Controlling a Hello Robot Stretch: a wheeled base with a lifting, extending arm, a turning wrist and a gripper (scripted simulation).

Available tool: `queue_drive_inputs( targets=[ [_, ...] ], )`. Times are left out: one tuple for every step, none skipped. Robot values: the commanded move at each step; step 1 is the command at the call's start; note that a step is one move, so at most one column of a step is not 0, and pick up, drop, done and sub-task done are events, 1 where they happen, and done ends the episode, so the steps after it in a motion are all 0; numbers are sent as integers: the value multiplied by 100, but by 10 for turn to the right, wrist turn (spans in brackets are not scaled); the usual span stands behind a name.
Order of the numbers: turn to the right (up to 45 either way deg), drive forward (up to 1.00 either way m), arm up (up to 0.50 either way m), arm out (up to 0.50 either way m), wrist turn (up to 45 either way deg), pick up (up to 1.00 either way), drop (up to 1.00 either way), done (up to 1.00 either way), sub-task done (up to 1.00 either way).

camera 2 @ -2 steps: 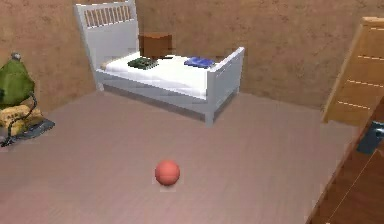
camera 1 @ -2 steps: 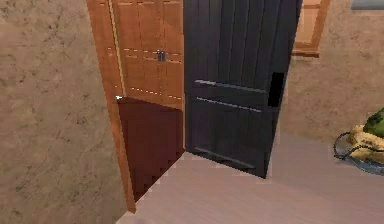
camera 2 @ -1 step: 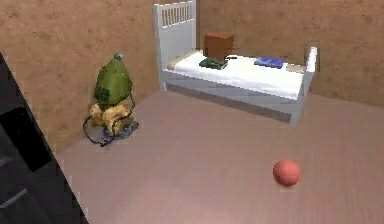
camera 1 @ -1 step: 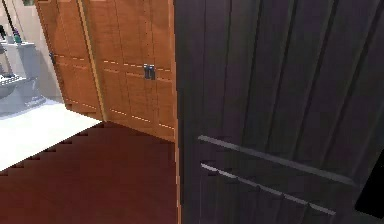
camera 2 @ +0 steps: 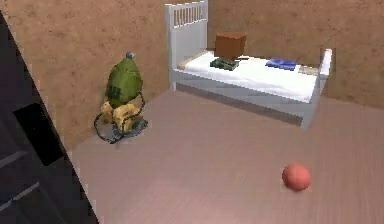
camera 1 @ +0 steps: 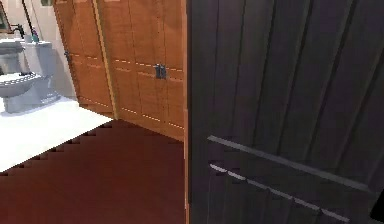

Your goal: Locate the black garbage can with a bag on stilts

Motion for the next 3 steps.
queue_drive_inputs(
  targets=[
    [0, 15, 0, 0, 0, 0, 0, 0, 0],
    [-90, 0, 0, 0, 0, 0, 0, 0, 0],
    [0, 45, 0, 0, 0, 0, 0, 0, 0]
  ],
)
